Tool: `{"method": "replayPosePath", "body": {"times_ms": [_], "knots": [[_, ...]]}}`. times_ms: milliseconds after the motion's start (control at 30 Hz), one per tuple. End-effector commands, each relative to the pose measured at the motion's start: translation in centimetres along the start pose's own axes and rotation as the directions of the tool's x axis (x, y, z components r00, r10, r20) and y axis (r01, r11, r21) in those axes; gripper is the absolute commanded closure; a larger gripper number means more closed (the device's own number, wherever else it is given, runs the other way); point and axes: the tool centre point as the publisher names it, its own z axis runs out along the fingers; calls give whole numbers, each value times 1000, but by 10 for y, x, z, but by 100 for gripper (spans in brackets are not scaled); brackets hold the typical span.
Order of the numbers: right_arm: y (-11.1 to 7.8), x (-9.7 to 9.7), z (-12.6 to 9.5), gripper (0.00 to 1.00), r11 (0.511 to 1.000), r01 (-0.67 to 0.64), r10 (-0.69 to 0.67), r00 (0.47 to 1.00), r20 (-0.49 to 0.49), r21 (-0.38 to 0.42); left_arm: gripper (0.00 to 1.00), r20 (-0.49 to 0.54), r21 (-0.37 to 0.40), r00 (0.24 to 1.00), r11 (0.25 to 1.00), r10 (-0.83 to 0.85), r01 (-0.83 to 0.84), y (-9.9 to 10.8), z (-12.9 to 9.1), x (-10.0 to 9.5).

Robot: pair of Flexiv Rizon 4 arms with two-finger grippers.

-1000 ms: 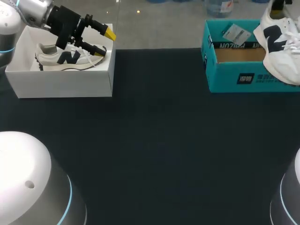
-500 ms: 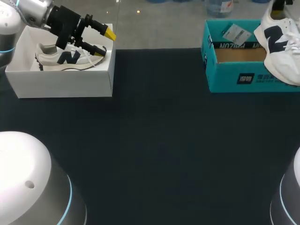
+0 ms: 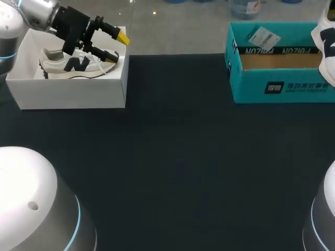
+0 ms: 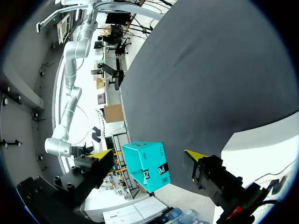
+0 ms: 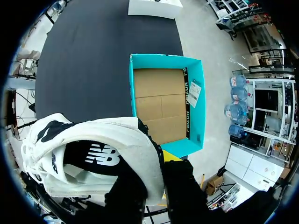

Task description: Take the shoe out of the shoebox, open the shoe tongue, remove and reinsert the insole, then place the shoe into the shoebox

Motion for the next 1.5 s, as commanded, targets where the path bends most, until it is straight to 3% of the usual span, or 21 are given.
{"method": "replayPosePath", "body": {"times_ms": [33,300,567,700,800,867,1000,1133,1200,1233,1500], "knots": [[-29,-21,12,100,1000,-22,21,1000,-15,-8,0,-2,3,1000,1000,1,-1,1,0,0],[-61,-48,20,100,998,-60,61,998,34,-11,0,-2,3,1000,1000,1,-1,1,0,0],[-63,-62,28,100,994,-100,101,994,31,-36,0,-2,3,1000,1000,1,-1,1,0,0],[-62,-62,32,100,979,-201,200,979,-28,-25,0,-2,3,1000,1000,1,-1,1,0,0],[-68,-59,35,100,915,-398,403,910,-100,68,0,-2,3,1000,1000,1,-1,1,0,0],[-71,-56,36,100,864,-497,503,858,-107,75,0,-2,3,1000,1000,1,-1,1,0,0],[-72,-51,36,100,768,-625,635,772,-35,140,0,-2,3,1000,1000,1,-1,1,0,0],[-75,-48,34,100,649,-755,757,653,21,97,0,-2,3,1000,1000,1,-1,1,0,0],[-78,-46,33,100,585,-810,810,586,14,35,0,-2,3,1000,1000,1,-1,1,0,0],[-79,-46,33,100,590,-807,807,590,3,-34,0,-2,3,1000,1000,1,-1,1,0,0],[-79,-46,33,100,590,-807,807,590,3,-34,0,-2,3,1000,1000,1,-1,1,0,0]]}}
